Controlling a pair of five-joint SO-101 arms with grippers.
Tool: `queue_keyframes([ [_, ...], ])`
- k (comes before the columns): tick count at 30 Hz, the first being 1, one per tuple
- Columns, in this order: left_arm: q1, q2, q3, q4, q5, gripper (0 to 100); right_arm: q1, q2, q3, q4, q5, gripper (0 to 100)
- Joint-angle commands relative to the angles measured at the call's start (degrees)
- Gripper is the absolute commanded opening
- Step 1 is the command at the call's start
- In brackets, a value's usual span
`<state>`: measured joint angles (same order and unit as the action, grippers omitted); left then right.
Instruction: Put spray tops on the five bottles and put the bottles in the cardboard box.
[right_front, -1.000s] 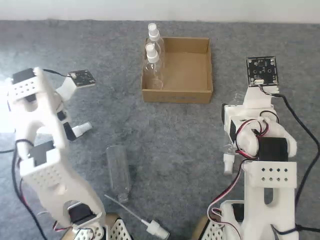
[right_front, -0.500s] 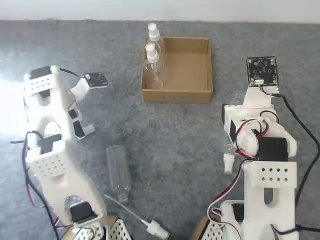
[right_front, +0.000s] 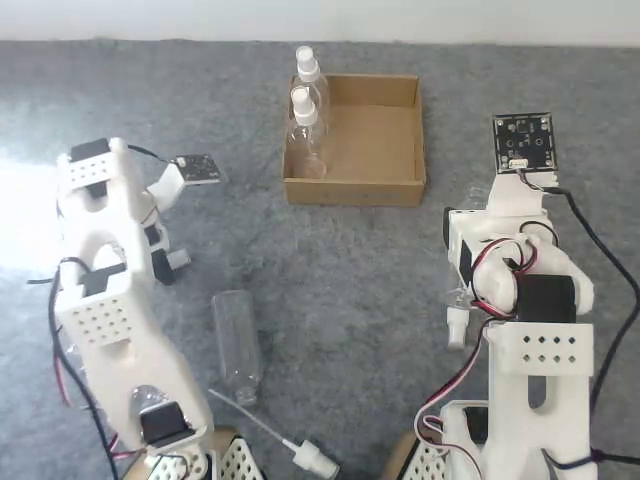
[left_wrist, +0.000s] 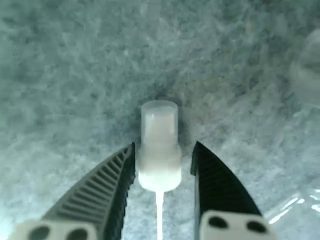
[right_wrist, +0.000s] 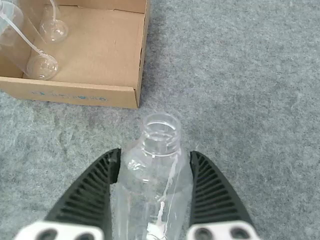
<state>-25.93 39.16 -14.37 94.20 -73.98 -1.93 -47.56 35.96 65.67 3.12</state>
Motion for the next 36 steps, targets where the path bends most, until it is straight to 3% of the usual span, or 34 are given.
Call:
queue_keyframes([
  [1,0.44,0.18,-2.68,0.53,2.99,16,0.40,-1.63,-0.88,-1.27,-0.26,1.0],
  [8,1.05,-1.14,-7.69,6.42,4.22,3,-5.14,-1.63,-0.88,-0.92,-0.18,1.0],
  [18,1.14,-12.13,-7.87,6.24,11.34,1,-15.69,-2.24,-0.88,-0.84,-0.53,0.9],
  [28,1.05,-25.67,-7.87,2.73,27.08,1,-23.69,-2.33,-1.41,-4.00,-0.26,0.9],
  [36,1.05,-32.35,-7.78,-2.46,38.86,1,-25.10,-2.33,-1.41,-12.62,-0.18,0.7],
])
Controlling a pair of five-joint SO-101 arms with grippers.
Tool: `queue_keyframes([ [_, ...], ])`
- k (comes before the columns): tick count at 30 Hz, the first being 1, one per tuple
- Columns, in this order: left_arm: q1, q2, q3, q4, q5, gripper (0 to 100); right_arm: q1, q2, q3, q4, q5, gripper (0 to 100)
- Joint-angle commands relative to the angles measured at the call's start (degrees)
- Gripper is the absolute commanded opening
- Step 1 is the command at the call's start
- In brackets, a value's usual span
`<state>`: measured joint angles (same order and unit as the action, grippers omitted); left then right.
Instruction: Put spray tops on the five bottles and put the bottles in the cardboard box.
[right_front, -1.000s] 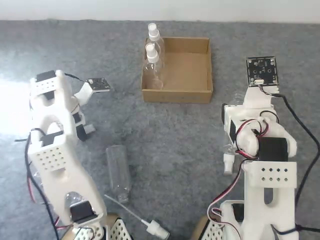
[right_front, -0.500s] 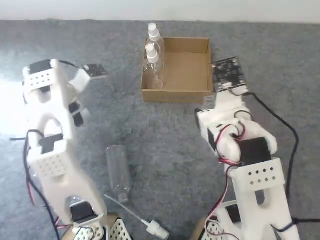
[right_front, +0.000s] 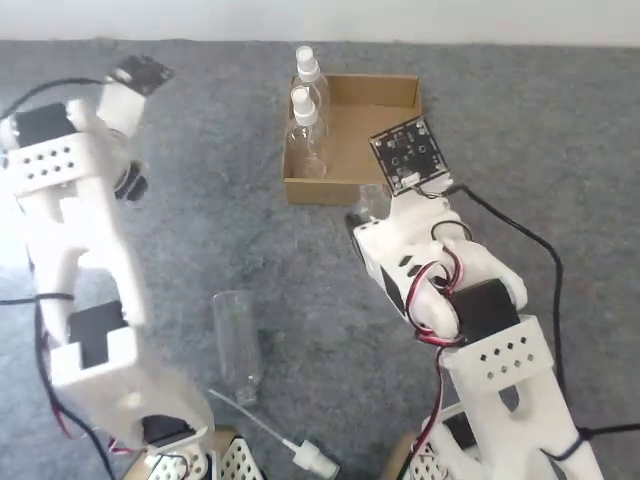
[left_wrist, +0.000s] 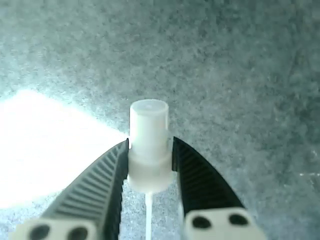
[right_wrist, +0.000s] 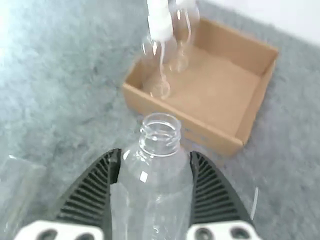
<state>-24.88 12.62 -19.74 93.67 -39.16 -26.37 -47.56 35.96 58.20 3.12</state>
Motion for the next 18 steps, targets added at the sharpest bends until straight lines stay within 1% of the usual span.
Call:
queue_keyframes([
  [1,0.00,-6.86,-2.42,-2.64,5.45,1,-0.75,-2.33,-1.32,-6.64,-0.18,0.7],
  [7,-0.44,-14.68,-2.24,-6.51,16.44,1,-6.11,-2.33,-0.97,-13.23,-0.18,0.7],
  [12,-0.35,-20.13,-2.24,-7.56,27.25,1,-10.77,-1.71,-0.35,-14.64,0.53,0.7],
  [15,-0.18,-23.21,-2.15,-8.26,33.14,1,-13.58,-2.33,3.60,-16.13,6.68,0.7],
  [18,-0.35,-26.37,-2.07,-10.11,38.86,1,-14.73,-2.33,7.30,-19.74,12.84,0.7],
])
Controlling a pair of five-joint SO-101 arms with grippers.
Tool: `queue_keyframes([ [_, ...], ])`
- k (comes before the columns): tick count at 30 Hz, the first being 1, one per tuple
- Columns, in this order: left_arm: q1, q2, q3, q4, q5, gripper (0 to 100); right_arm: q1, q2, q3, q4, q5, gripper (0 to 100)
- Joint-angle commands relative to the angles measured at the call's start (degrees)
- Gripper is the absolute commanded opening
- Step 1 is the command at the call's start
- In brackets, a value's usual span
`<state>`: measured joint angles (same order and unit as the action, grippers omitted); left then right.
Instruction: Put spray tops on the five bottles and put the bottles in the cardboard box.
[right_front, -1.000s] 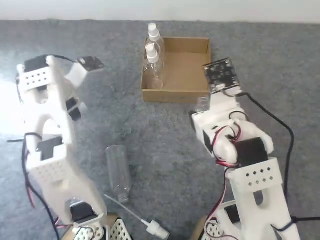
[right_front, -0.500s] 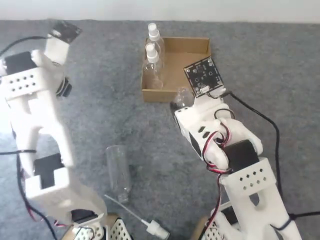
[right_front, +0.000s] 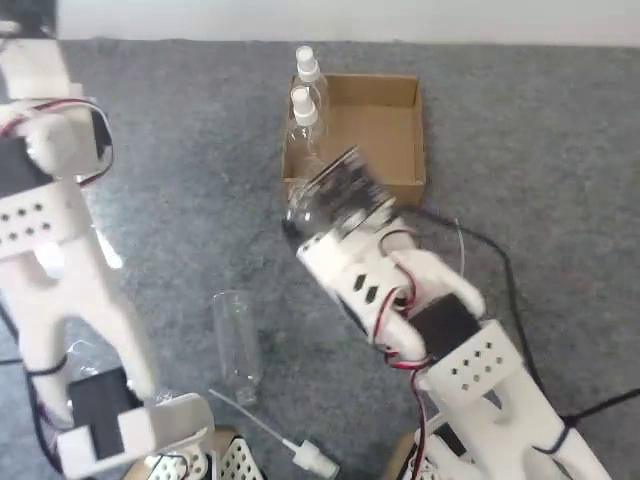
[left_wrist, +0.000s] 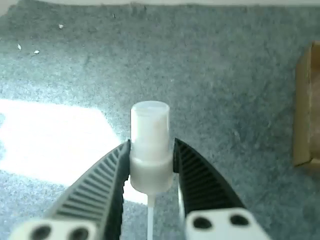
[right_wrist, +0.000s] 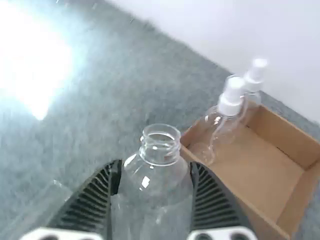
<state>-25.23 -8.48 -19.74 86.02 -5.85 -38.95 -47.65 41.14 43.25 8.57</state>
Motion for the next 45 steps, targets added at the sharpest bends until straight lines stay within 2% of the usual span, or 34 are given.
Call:
queue_keyframes([
  [1,0.09,-6.51,-2.07,-2.64,7.12,1,-2.24,-2.24,3.08,-6.20,7.82,0.7],
  [7,2.64,-13.71,-2.07,-2.46,15.56,1,-3.38,-2.24,7.74,-12.97,4.31,0.7],
  [16,13.10,-18.73,-1.98,-2.73,24.79,1,-3.82,-2.33,15.12,-25.01,3.69,0.7],
  [31,25.14,-19.16,-2.07,-4.66,31.38,1,-4.09,-2.33,19.25,-31.78,3.69,0.7],
  [36,25.41,-18.90,-0.92,-6.86,32.79,1,-6.81,-2.33,19.34,-31.52,3.69,0.7],
  [45,25.41,-20.22,11.03,-14.51,32.97,1,-7.34,-6.81,19.43,-31.25,3.69,0.7],
])
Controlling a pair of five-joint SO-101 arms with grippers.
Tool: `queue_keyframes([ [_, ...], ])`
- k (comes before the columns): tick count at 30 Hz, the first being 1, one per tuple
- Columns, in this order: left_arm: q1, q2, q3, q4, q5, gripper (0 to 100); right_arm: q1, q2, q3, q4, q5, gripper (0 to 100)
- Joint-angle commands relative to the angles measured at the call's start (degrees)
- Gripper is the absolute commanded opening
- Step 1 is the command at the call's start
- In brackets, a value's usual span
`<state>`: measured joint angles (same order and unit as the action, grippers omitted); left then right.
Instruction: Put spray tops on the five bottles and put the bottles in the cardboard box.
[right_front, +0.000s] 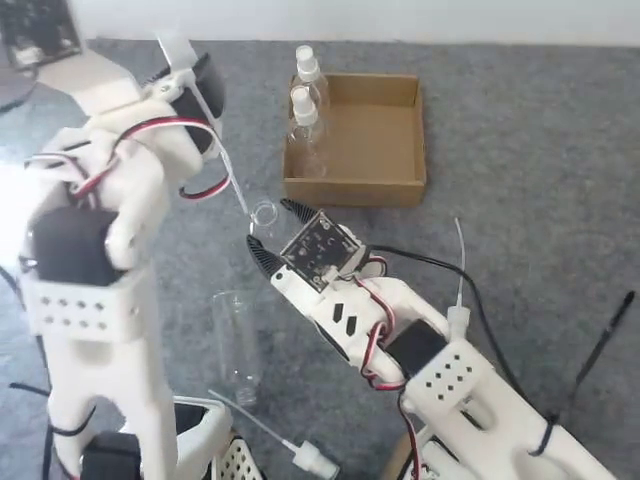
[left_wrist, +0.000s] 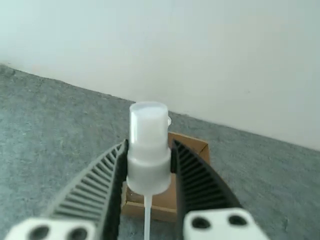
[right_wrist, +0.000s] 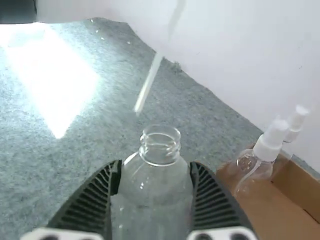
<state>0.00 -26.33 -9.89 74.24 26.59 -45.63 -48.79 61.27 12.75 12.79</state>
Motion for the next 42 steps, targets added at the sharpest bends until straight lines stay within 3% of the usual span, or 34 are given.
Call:
queue_keyframes([
  [1,0.26,-3.25,2.59,-3.60,0.53,1,-0.66,-6.73,-0.70,-0.75,-0.53,0.7],
  [12,3.78,-19.96,21.23,-18.55,0.35,1,-4.09,-8.57,1.85,1.89,-0.26,0.7],
  [23,2.99,-24.53,22.29,-14.68,-2.20,1,-4.00,-9.10,3.60,1.54,-0.53,0.7],
  [32,3.08,-24.97,32.48,-20.31,-2.64,1,-4.09,-9.10,3.52,1.54,-0.53,0.7],
  [42,3.78,-24.97,38.81,-20.48,-2.55,1,-3.91,-9.10,3.52,1.54,-0.53,0.7],
])
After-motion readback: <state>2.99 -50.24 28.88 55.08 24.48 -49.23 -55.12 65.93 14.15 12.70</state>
